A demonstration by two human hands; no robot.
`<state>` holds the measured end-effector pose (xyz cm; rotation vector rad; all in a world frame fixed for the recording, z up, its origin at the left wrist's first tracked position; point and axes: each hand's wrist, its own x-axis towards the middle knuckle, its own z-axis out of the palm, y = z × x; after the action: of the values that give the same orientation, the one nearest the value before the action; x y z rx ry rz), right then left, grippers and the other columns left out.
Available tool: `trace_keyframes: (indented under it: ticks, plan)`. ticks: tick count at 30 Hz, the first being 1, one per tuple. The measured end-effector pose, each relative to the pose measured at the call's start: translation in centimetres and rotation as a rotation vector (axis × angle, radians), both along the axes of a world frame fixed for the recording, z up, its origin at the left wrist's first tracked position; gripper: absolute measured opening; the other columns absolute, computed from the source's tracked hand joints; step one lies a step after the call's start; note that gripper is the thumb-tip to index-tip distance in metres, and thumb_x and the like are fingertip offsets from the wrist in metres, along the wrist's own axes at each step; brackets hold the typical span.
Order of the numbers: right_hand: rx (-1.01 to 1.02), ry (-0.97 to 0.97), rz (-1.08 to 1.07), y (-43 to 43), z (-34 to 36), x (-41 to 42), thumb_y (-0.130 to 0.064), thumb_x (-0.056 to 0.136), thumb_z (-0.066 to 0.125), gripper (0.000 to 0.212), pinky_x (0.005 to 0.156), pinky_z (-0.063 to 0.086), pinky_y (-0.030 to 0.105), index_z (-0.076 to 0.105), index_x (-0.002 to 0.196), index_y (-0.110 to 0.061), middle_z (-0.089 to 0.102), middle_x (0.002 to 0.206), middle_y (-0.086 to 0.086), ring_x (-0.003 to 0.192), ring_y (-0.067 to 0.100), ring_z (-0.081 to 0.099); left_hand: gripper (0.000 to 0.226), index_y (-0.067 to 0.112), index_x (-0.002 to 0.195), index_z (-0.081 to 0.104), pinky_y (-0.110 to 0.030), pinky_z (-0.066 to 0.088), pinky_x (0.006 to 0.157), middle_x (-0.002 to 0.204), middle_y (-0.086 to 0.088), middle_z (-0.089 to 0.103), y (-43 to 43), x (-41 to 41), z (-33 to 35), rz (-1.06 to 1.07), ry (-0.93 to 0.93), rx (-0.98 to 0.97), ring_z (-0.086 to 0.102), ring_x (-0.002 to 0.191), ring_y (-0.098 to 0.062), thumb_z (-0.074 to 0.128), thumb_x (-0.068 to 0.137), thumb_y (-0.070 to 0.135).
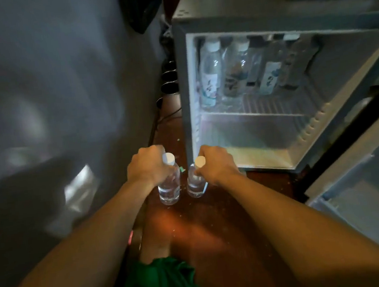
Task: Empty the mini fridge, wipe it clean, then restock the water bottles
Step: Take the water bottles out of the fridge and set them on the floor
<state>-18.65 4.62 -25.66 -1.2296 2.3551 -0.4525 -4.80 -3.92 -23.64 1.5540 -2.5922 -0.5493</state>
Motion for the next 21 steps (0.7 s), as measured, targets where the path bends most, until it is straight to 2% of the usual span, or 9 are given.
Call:
trace_keyframes:
  ticks: [7, 11, 16, 19, 21]
  plan:
    - [0.042, 0.003, 0.031, -2.1, -4.7, 3.1, -0.032, 0.081, 0.073, 0.036, 0.087, 0.054, 0.043, 0.06, 0.112, -0.022, 0.062, 0.113, 0.008, 0.101, 0.03, 0.061, 0.024, 0.014, 0.092, 0.064, -0.039, 0.051, 0.074, 0.094, -0.009, 0.068, -1.2, 3.3, -6.0, 0.082, 0.072, 0.048, 0.063, 0.089, -0.033, 0.068, 0.08, 0.034]
    - [0.022, -0.019, 0.021, -2.9, -6.0, 4.1, -0.032, 0.084, 0.07, 0.035, 0.086, 0.054, 0.045, 0.055, 0.113, -0.02, 0.064, 0.112, 0.01, 0.101, 0.031, 0.061, 0.027, 0.012, 0.101, 0.066, -0.031, 0.044, 0.07, 0.098, -0.007, 0.068, -1.8, 3.1, -6.6, 0.108, 0.129, 0.055, 0.062, 0.09, -0.025, 0.074, 0.077, 0.023]
    - [-0.002, -0.014, 0.008, -3.5, -5.9, 4.8, -0.027, 0.087, 0.068, 0.033, 0.085, 0.054, 0.043, 0.054, 0.115, -0.017, 0.064, 0.112, 0.011, 0.101, 0.03, 0.061, 0.027, 0.014, 0.102, 0.063, -0.031, 0.045, 0.071, 0.1, -0.006, 0.067, -2.2, 3.1, -6.3, 0.092, 0.121, 0.1, 0.059, 0.087, -0.022, 0.073, 0.079, 0.024]
    - [0.016, -0.046, 0.002, -3.5, -5.2, 4.9, -0.025, 0.088, 0.067, 0.031, 0.086, 0.054, 0.042, 0.056, 0.116, -0.017, 0.064, 0.112, 0.011, 0.099, 0.028, 0.061, 0.031, 0.017, 0.112, 0.061, -0.034, 0.049, 0.076, 0.107, -0.005, 0.066, -2.5, 3.2, -5.5, 0.053, 0.099, 0.121, 0.06, 0.095, -0.024, 0.068, 0.082, 0.025]
    - [0.011, -0.101, -0.006, -3.4, -4.2, 4.8, -0.026, 0.087, 0.067, 0.032, 0.087, 0.054, 0.041, 0.056, 0.117, -0.02, 0.064, 0.115, 0.009, 0.101, 0.028, 0.061, 0.037, 0.021, 0.122, 0.057, -0.038, 0.05, 0.085, 0.118, -0.003, 0.061, -2.5, 2.9, -4.3, 0.025, 0.102, 0.113, 0.058, 0.107, -0.025, 0.063, 0.086, 0.023]
